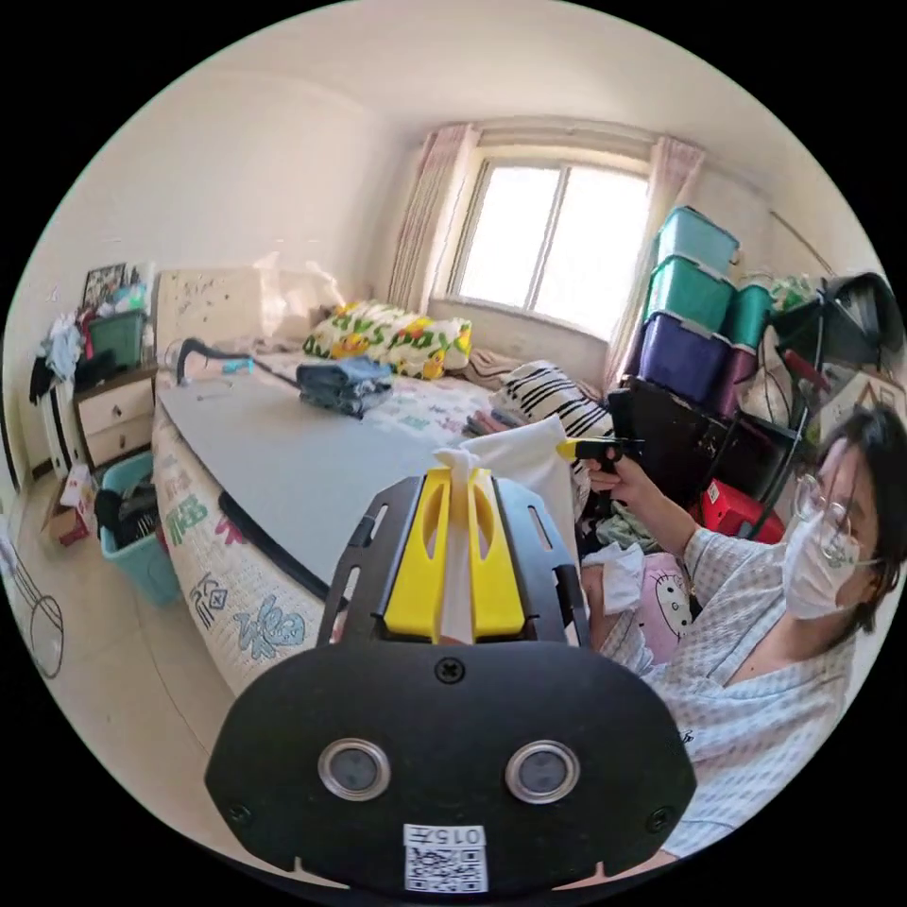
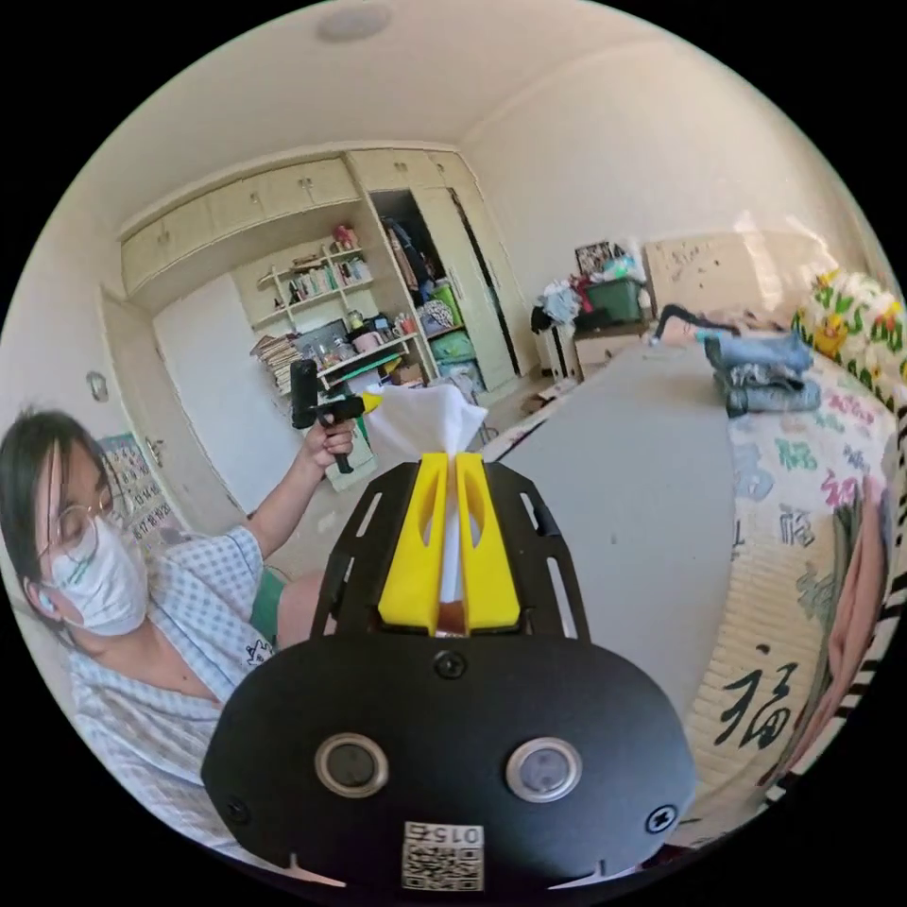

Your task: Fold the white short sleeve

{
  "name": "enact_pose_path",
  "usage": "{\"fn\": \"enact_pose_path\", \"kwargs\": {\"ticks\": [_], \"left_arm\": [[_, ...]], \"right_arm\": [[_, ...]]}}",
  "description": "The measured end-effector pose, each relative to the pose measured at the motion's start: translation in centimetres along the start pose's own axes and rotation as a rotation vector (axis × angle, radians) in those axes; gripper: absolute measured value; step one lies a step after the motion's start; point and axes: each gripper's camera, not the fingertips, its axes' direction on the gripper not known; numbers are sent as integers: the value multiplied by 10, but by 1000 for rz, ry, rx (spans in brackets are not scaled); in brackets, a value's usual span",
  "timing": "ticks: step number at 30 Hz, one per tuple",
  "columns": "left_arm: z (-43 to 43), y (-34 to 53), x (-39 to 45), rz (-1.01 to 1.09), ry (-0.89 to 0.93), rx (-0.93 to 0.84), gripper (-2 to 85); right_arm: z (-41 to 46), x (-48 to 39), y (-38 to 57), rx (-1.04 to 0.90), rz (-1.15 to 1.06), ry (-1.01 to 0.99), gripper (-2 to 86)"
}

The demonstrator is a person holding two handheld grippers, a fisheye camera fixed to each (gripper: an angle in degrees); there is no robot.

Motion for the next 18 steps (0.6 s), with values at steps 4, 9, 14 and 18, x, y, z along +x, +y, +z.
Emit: {"fn": "enact_pose_path", "kwargs": {"ticks": [4, 9, 14, 18], "left_arm": [[-88, -35, 83, 152, -79, 113, 8], [-150, -63, 156, 281, -109, 179, 8], [-144, -89, 189, 327, -50, 188, 8], [-137, -126, 230, 419, 44, 240, 8]], "right_arm": [[-49, -105, 20, 87, -216, 102, -6], [-92, -175, 63, 125, -306, 164, -6], [-138, -203, 123, 144, -282, 283, -6], [-185, -218, 163, 221, -260, 327, -7]]}}
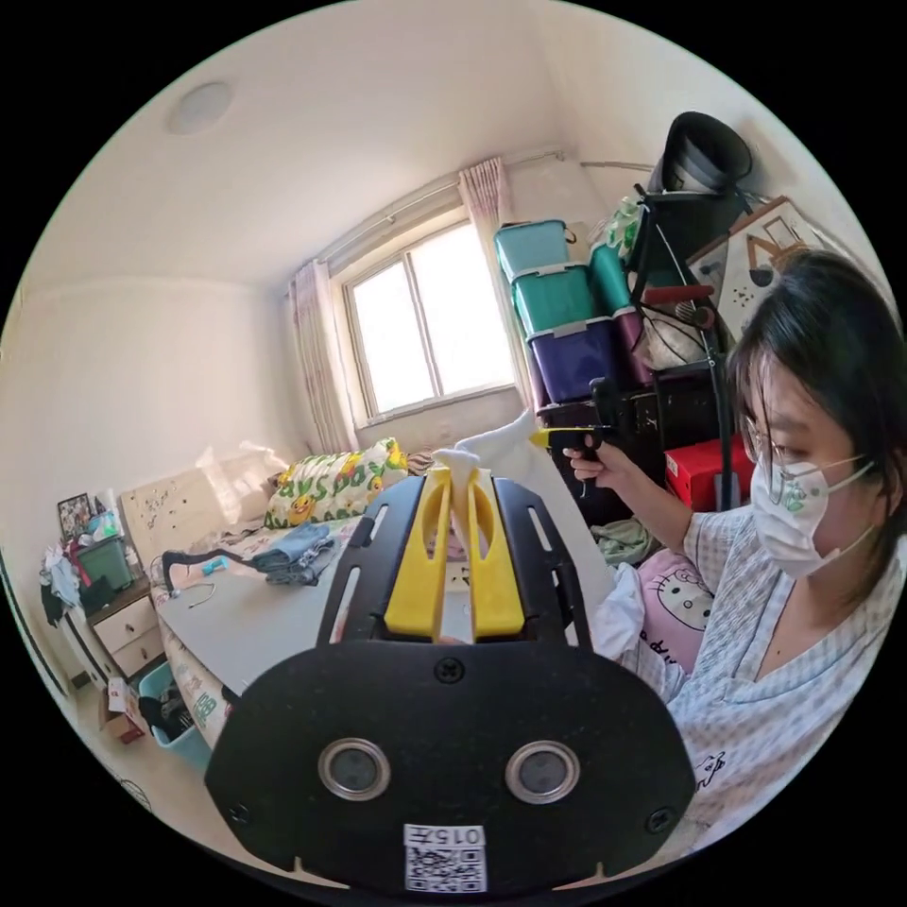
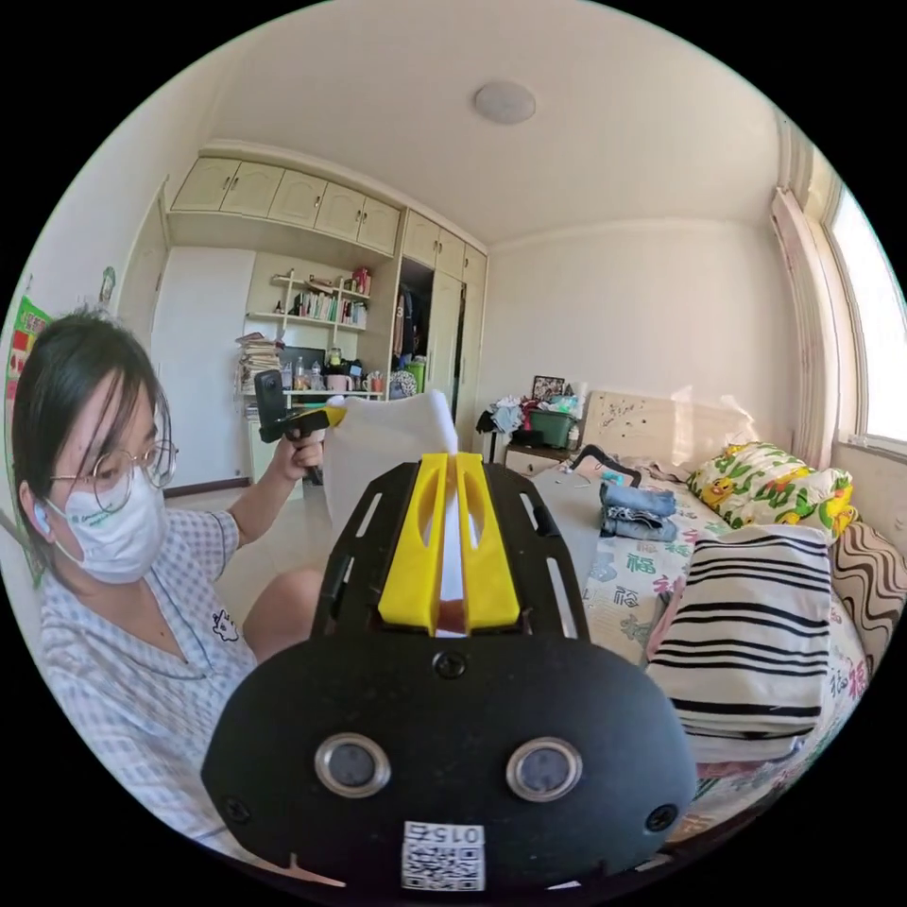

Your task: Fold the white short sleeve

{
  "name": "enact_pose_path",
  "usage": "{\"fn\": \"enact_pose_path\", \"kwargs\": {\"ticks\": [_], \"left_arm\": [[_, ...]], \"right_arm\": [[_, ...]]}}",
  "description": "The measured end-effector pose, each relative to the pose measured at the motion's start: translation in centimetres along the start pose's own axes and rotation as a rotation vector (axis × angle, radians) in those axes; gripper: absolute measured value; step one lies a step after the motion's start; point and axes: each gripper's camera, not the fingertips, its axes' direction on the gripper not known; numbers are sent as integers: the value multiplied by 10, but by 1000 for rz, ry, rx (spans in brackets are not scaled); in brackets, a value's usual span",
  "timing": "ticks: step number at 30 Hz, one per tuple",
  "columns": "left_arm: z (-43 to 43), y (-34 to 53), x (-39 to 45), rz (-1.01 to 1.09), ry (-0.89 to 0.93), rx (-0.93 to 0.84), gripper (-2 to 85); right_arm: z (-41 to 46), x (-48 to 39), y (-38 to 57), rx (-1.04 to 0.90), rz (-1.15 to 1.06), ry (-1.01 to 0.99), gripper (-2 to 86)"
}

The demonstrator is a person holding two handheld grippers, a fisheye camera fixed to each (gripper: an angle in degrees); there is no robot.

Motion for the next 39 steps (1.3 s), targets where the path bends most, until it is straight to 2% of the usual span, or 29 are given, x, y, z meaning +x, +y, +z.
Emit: {"fn": "enact_pose_path", "kwargs": {"ticks": [5, 10, 16, 22, 28, 30, 32, 35, 39], "left_arm": [[66, -50, -5, -10, 113, 55, 8], [142, -96, -20, -26, 211, 87, 8], [236, -160, -46, -17, 230, 117, 8], [363, -204, -115, -130, 152, 87, 8], [553, -176, -197, -280, 28, -123, 10], [617, -140, -227, -349, -78, -233, 11], [646, -118, -250, -432, -103, -299, 10], [656, -105, -276, -468, -44, -277, 6], [641, -117, -305, -504, -71, -237, 0]], "right_arm": [[-61, -1, 29, 72, -14, 229, -7], [-107, 36, 47, 157, 63, 275, -7], [-106, 96, 35, 132, 85, 442, -7], [-35, 213, 2, -25, 111, 648, -6], [113, 387, 25, -327, 299, 881, -1], [158, 428, 46, -410, 358, 927, -1], [211, 462, 70, -548, 336, 1006, -2], [247, 489, 89, -696, 255, 1184, -9], [233, 502, 96, -653, 268, 1297, -10]]}}
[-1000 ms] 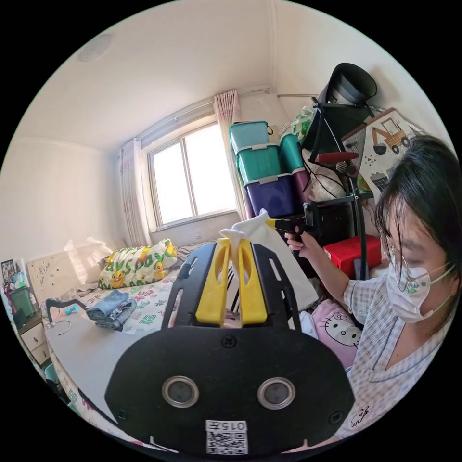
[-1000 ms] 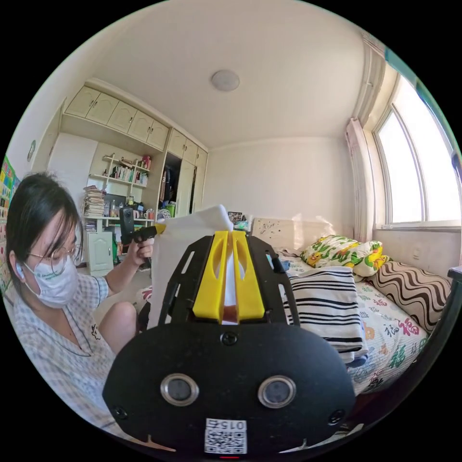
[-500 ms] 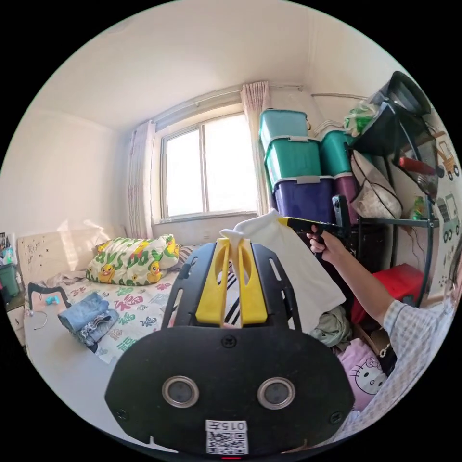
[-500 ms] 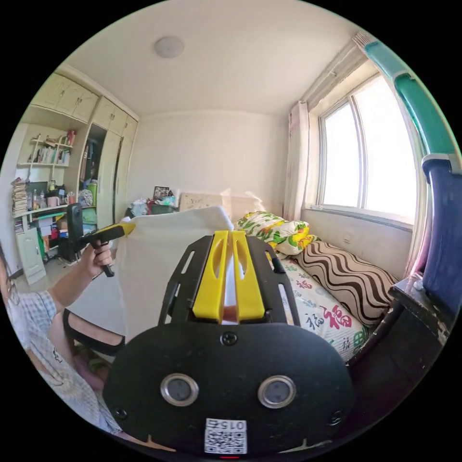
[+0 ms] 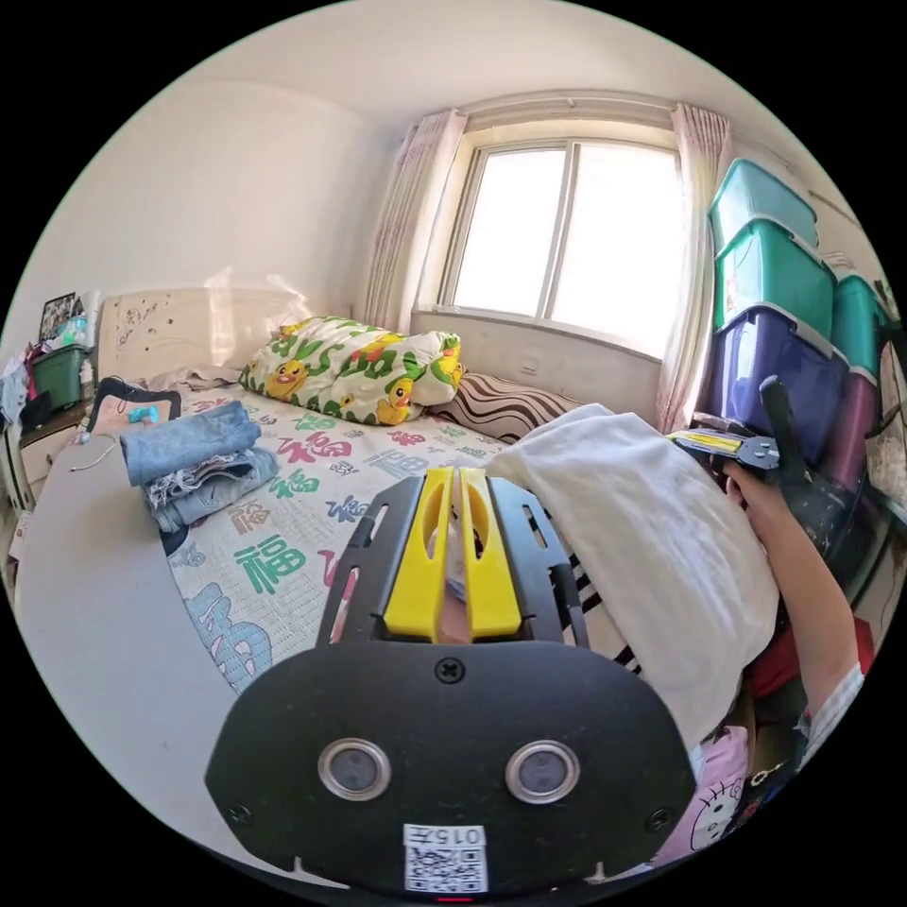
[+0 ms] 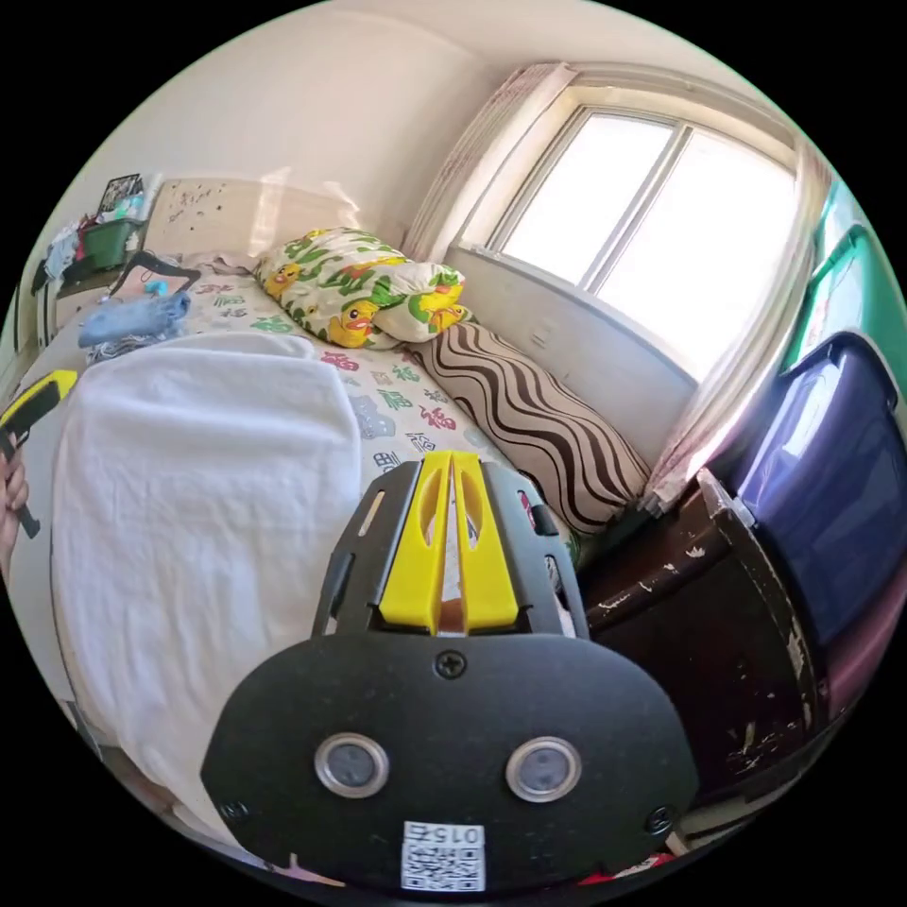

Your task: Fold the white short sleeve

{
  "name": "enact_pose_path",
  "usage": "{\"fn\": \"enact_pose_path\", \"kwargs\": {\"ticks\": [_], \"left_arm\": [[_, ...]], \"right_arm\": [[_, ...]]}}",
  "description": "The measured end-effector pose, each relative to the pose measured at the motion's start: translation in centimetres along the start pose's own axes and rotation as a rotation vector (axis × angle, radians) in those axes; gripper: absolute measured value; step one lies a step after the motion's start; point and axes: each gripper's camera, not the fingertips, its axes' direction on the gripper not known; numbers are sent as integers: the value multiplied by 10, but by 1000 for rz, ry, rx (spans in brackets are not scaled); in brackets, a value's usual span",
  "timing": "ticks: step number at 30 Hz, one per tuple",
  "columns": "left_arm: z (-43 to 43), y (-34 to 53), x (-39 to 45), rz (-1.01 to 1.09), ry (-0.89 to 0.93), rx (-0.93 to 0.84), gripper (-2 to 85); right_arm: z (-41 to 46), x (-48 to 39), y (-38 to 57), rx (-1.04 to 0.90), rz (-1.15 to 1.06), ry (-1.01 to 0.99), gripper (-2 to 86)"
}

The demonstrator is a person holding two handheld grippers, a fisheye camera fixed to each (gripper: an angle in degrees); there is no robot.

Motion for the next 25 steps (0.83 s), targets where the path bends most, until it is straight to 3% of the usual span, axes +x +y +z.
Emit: {"fn": "enact_pose_path", "kwargs": {"ticks": [5, 10, 14, 18, 25], "left_arm": [[-51, -18, 26, 42, 133, 10, 5], [-117, -11, 137, 292, 281, -33, 11], [-145, 21, 243, 486, 343, -87, 19], [-114, 47, 319, 535, 412, -202, 38], [-9, 141, 435, 700, 541, -584, 81]], "right_arm": [[-61, 35, 53, 192, 61, -191, -8], [-159, 22, 166, 419, 8, -373, -9], [-199, -4, 270, 484, 27, -495, -10], [-194, -32, 333, 434, 75, -535, -10], [-138, -82, 396, 124, 80, -788, 8]]}}
